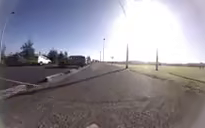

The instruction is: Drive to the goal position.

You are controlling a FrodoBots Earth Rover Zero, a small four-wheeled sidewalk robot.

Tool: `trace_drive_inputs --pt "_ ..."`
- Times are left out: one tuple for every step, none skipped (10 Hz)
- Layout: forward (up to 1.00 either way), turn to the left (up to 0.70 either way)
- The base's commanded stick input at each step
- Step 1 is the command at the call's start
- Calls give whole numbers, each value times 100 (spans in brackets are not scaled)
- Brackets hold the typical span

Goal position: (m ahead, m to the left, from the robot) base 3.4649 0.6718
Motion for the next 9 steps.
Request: trace_drive_inputs --pt "70 0" --pt "70 0" --pt "70 0" --pt "70 0" --pt "70 0" --pt "70 0" --pt "70 0" --pt "70 0" --pt "70 0"
